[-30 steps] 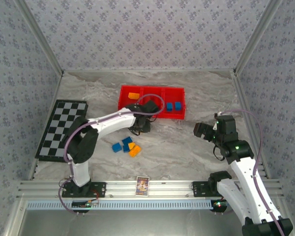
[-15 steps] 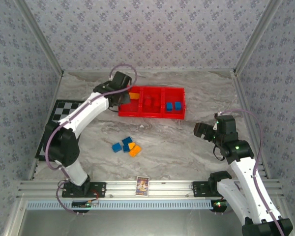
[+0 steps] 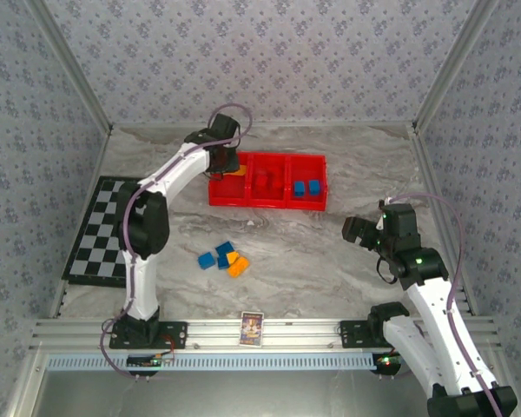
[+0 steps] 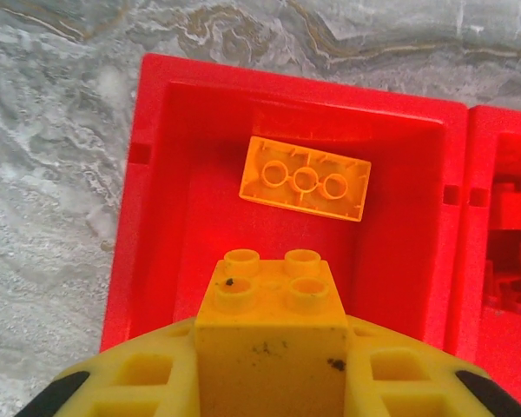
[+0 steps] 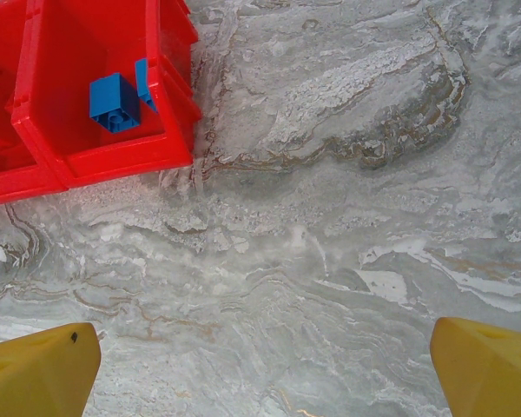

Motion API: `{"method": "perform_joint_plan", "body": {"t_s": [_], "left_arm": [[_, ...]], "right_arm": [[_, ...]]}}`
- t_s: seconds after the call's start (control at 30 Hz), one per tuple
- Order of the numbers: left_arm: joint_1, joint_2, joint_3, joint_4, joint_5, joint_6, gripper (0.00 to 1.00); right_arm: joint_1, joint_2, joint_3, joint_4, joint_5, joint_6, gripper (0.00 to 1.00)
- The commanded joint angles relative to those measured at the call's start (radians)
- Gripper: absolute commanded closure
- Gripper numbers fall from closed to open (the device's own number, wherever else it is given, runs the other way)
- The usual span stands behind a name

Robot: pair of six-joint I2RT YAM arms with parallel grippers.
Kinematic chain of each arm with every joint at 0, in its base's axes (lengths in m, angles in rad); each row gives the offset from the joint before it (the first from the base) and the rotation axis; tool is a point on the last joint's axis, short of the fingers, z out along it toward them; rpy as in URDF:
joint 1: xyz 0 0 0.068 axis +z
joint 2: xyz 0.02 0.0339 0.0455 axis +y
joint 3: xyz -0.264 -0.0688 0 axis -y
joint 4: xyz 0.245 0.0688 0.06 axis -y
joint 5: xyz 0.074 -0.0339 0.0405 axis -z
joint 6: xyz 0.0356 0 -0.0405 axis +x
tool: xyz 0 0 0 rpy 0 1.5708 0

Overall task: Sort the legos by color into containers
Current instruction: Place the lego in the container, then rotate the lego at the bottom-center of the table.

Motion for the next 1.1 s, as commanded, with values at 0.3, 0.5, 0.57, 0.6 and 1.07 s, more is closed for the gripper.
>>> {"method": "perform_joint_plan", "body": {"t_s": [0.3,0.5,0.57,0.6,1.07], "left_arm": [[0.003,-0.052,0.024,-0.016,0.071,0.064,0.26],[0.003,-0.231,-0.168,0.101,0.092,0.071,0.0],[0.003,-0.289,-0.246,0.13,0.123,0.078,0.0],[0.0,-0.316,-0.287,0.139,0.127,0.078,0.0],[-0.321,-0.552,-0.602,0.011,0.061,0.256,0.0]], "right_arm": [[-0.005,-0.011,-0.008,0.0,-0.008,-0.006,0.0],[-0.006,-0.005,-0.009,0.004,-0.008,-0.006,0.0],[-0.007,-0.003,-0.01,0.005,-0.008,-0.007,0.0],[-0.007,-0.003,-0.01,0.006,-0.008,-0.008,0.0],[-0.013,0.009,-0.009,0.003,-0.011,-0.007,0.0]]}}
